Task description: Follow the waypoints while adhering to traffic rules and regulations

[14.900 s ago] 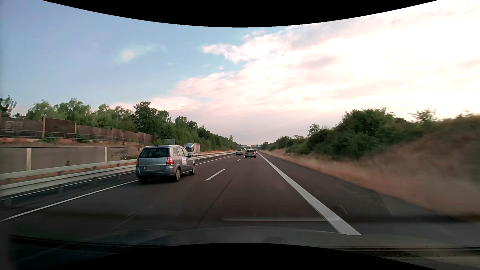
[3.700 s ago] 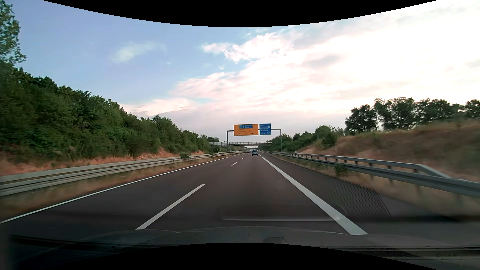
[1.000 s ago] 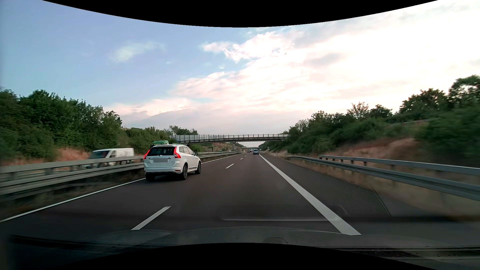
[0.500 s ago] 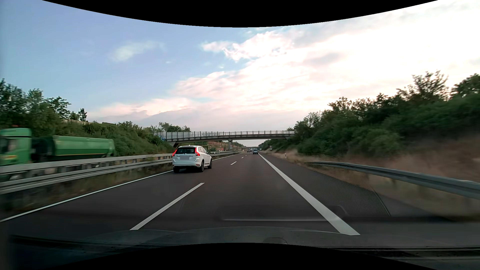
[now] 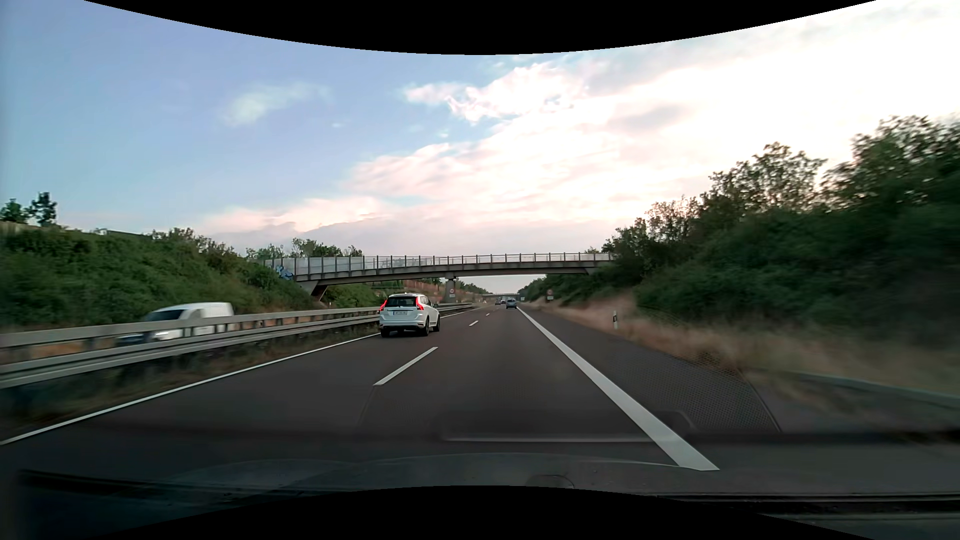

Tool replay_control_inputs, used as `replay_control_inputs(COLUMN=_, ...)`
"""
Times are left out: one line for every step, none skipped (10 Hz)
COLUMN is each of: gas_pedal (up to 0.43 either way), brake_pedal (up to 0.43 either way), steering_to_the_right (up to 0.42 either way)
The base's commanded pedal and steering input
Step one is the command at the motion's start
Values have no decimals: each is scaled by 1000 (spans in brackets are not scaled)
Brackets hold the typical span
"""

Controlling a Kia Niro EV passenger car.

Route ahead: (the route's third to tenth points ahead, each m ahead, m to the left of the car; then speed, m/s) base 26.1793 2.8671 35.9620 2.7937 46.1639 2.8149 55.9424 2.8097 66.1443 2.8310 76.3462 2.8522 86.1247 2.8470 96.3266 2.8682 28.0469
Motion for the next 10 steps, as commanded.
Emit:
replay_control_inputs(gas_pedal=169, brake_pedal=0, steering_to_the_right=-4)
replay_control_inputs(gas_pedal=169, brake_pedal=0, steering_to_the_right=-4)
replay_control_inputs(gas_pedal=169, brake_pedal=0, steering_to_the_right=-4)
replay_control_inputs(gas_pedal=169, brake_pedal=0, steering_to_the_right=-4)
replay_control_inputs(gas_pedal=169, brake_pedal=0, steering_to_the_right=-4)
replay_control_inputs(gas_pedal=169, brake_pedal=0, steering_to_the_right=-4)
replay_control_inputs(gas_pedal=169, brake_pedal=0, steering_to_the_right=-4)
replay_control_inputs(gas_pedal=169, brake_pedal=0, steering_to_the_right=-4)
replay_control_inputs(gas_pedal=169, brake_pedal=0, steering_to_the_right=-4)
replay_control_inputs(gas_pedal=157, brake_pedal=0, steering_to_the_right=-4)
